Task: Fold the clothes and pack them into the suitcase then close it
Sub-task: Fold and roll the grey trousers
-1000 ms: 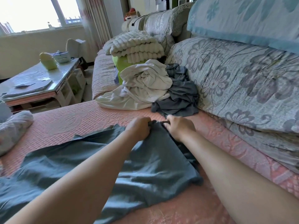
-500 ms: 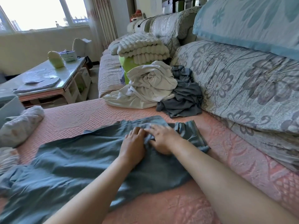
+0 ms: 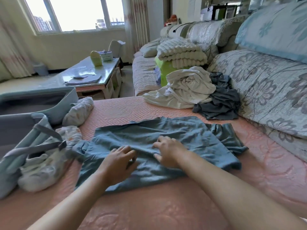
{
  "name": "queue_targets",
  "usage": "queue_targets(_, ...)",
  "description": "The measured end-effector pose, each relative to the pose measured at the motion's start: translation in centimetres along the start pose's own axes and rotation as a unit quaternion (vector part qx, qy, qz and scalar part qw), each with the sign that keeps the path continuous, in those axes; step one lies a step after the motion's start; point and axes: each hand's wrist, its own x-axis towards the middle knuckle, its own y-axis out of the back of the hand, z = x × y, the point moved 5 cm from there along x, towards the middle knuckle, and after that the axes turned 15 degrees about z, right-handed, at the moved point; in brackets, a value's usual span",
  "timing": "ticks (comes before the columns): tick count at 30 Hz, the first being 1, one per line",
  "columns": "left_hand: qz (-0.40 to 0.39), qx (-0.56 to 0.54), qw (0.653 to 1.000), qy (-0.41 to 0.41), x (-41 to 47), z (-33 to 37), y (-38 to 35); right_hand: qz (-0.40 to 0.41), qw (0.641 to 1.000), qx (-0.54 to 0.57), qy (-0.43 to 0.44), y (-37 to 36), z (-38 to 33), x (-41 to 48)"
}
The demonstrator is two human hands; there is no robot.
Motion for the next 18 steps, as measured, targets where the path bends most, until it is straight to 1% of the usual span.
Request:
queue_targets(2,-0.046,-0.018,0.999,0.003,-2.7,-1.3,1.4,-0.020,0.999,0.021,0.027,-0.5,-2.9,-0.4)
queue_targets(4,-0.075,-0.026,0.997,-0.009,-4.7,-2.0,3.0,-0.024,0.998,0.038,0.047,-1.0,-5.1,-0.8)
queue_targets(6,-0.075,-0.015,0.997,0.010,-6.0,-2.6,4.0,-0.013,0.997,0.049,0.050,-1.5,-6.6,-0.9)
queue_targets(7,-0.058,0.006,0.998,0.034,-6.3,-3.0,4.3,-0.010,0.998,0.053,0.046,-1.8,-7.1,-1.0)
queue_targets(8,-0.030,0.042,0.996,0.071,-6.5,-3.4,4.7,-0.010,0.998,0.054,0.040,-2.2,-7.4,-1.0)
queue_targets(9,-0.012,0.086,0.988,0.129,-6.7,-4.0,5.1,-0.009,0.998,0.053,0.035,-2.6,-7.7,-1.1)
queue_targets(11,-0.028,0.144,0.944,0.295,-8.1,-5.7,5.4,-0.005,0.998,0.051,0.027,-3.1,-7.8,-1.3)
queue_targets(12,-0.038,0.144,0.922,0.358,-9.1,-6.4,5.5,-0.003,0.998,0.051,0.024,-3.2,-7.7,-1.3)
queue_targets(13,-0.039,0.130,0.909,0.395,-9.7,-6.9,5.5,0.000,0.998,0.051,0.023,-3.3,-7.7,-1.3)
queue_targets(15,0.009,0.088,0.905,0.415,-10.5,-7.4,5.6,0.007,0.998,0.049,0.027,-3.4,-7.8,-1.2)
queue_targets(17,0.090,0.042,0.903,0.417,-10.5,-7.3,6.5,0.020,0.998,0.047,0.036,-3.3,-8.2,-1.1)
queue_targets(18,0.125,0.007,0.896,0.427,-10.6,-7.2,7.0,0.027,0.998,0.047,0.043,-3.3,-8.5,-1.1)
